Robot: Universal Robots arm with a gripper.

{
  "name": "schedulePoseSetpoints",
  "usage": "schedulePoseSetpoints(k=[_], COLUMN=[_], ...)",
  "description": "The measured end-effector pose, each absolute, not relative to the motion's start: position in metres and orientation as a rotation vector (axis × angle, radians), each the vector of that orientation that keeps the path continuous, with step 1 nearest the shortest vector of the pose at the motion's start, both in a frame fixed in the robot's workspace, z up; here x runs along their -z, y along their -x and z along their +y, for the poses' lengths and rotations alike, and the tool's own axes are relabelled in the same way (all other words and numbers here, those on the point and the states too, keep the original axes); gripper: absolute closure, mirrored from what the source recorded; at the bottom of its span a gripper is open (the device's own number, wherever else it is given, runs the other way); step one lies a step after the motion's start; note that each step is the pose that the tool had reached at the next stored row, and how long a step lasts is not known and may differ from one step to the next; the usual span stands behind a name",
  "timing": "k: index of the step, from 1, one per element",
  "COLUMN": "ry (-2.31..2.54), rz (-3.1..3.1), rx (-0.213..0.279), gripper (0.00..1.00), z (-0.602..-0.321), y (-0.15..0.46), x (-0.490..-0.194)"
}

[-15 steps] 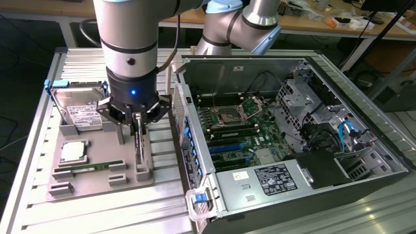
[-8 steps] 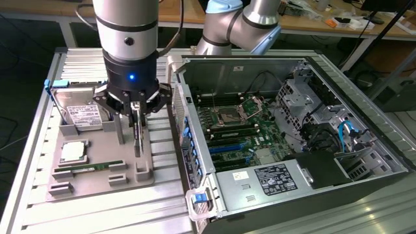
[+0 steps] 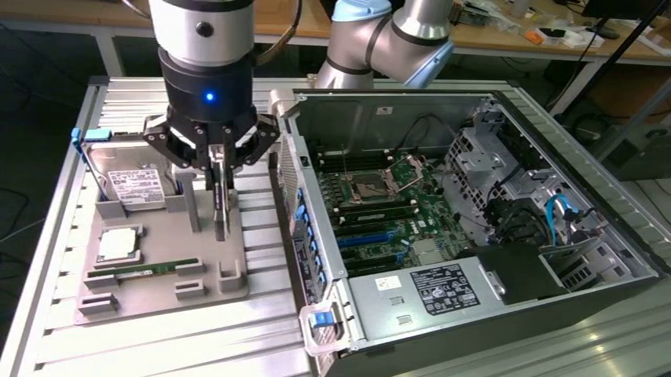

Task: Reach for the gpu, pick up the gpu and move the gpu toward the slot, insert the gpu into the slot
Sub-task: 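Pick up the gpu and move the gpu toward the slot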

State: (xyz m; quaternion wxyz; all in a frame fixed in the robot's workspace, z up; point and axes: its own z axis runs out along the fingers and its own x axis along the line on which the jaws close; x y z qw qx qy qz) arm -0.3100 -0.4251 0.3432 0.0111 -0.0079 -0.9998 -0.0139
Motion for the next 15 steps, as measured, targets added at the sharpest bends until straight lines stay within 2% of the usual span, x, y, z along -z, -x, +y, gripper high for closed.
schedulePoseSetpoints(k=[15], ry=[0.025], rz=[-3.119], rx=[0.044], gripper=[0.73], z=[-0.425], y=[0.310], x=[-0.406])
